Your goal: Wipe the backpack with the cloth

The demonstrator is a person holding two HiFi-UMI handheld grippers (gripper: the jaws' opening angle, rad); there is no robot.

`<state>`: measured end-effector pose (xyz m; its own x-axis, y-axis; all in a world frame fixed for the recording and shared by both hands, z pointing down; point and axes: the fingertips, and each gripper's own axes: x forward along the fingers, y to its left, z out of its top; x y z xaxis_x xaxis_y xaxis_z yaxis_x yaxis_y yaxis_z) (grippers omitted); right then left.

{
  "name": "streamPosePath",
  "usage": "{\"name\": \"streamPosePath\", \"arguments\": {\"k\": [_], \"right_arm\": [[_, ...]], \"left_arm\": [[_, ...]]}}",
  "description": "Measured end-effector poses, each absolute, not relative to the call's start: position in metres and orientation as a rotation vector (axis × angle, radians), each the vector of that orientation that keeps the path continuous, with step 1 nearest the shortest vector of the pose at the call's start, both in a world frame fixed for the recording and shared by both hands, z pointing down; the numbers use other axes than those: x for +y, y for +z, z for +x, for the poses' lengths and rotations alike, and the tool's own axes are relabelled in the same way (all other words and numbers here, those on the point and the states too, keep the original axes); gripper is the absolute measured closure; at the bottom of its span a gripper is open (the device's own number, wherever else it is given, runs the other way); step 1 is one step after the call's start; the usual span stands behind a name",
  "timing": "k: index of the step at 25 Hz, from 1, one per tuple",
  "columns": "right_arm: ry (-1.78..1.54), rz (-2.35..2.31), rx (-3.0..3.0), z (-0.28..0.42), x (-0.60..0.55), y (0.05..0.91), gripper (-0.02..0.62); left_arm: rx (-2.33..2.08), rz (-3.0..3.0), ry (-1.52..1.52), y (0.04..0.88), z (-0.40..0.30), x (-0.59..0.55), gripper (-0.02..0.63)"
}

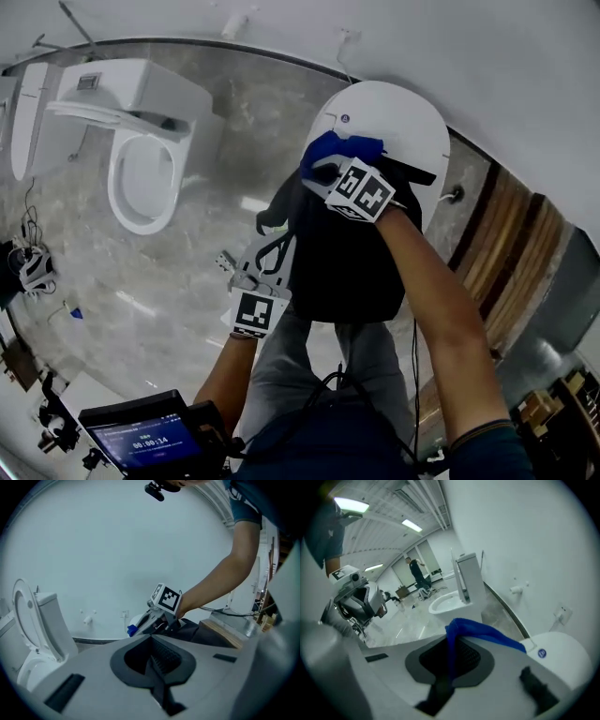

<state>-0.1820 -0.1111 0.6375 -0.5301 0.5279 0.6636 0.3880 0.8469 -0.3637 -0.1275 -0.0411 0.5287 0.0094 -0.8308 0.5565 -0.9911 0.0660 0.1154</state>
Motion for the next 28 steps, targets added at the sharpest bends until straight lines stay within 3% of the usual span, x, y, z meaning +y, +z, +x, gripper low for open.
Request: {"name": "streamPosePath", "arguments": {"k": [10, 17, 28], "right_arm": [[-0.442, -1.024, -1.770, -0.153, -0.022, 0.621, 0.569], [-0.462, -0.905, -1.936, -0.113, 0.006, 0.621, 0.569], [-0.211, -0.365, -2.043, -0.045, -0.082, 0.607, 0.569]], "left_arm": [[-1.977, 1.666, 0.431, 0.527, -0.170, 0.010, 0.603], [-1.968, 1.680, 0.433, 0.529, -0.163, 0.020, 0.603], [-1.914, 1.785, 0.441, 0.520, -0.144, 0.002, 0.603]]}}
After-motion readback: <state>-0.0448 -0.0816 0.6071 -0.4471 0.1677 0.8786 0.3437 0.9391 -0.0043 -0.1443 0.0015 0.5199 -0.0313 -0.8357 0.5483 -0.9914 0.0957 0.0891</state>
